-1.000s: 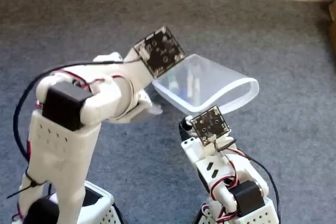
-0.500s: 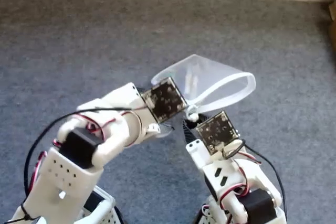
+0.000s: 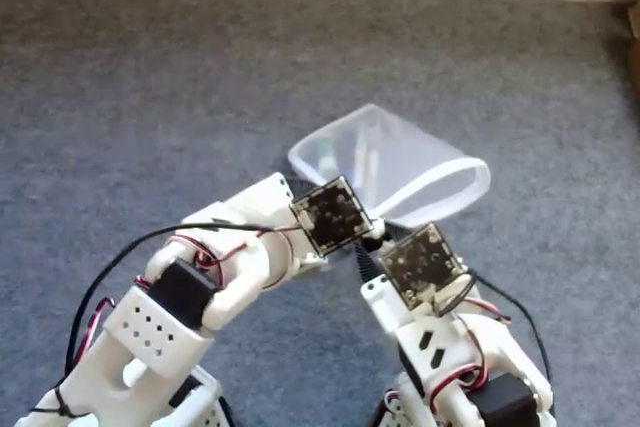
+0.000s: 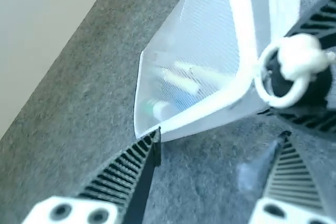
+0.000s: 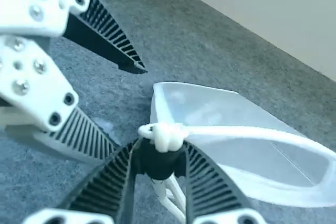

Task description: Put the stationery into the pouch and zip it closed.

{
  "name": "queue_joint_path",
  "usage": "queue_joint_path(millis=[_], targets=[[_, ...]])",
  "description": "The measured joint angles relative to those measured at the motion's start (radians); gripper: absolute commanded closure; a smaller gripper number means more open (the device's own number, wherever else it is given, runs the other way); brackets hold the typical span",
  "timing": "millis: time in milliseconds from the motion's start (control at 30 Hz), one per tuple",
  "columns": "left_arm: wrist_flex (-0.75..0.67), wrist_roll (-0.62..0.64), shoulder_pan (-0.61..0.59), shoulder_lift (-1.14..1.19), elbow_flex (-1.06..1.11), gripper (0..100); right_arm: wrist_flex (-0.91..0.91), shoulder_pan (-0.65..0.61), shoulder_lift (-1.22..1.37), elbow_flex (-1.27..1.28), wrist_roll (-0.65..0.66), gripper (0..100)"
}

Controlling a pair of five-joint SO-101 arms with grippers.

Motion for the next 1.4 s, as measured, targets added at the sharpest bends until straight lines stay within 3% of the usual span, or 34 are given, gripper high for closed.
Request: queue_joint_path(millis=[367,833,1133,1267,1400], targets=[[-0.187,0.0,0.002,0.0,0.095,72,0.035,0.0,0.003,-0.054,0.0,99.5],[-0.269,0.0,0.061,0.002,0.138,73,0.155,0.002,-0.002,-0.166,0.0,99.5],[-0.486,0.0,0.115,0.002,0.272,89,0.193,0.002,-0.008,-0.166,0.0,99.5],[-0.514,0.0,0.115,0.002,0.278,100,0.195,0.002,-0.008,-0.166,0.0,99.5],[-0.517,0.0,0.115,-0.002,0.278,100,0.195,0.002,-0.008,-0.166,0.0,99.5]])
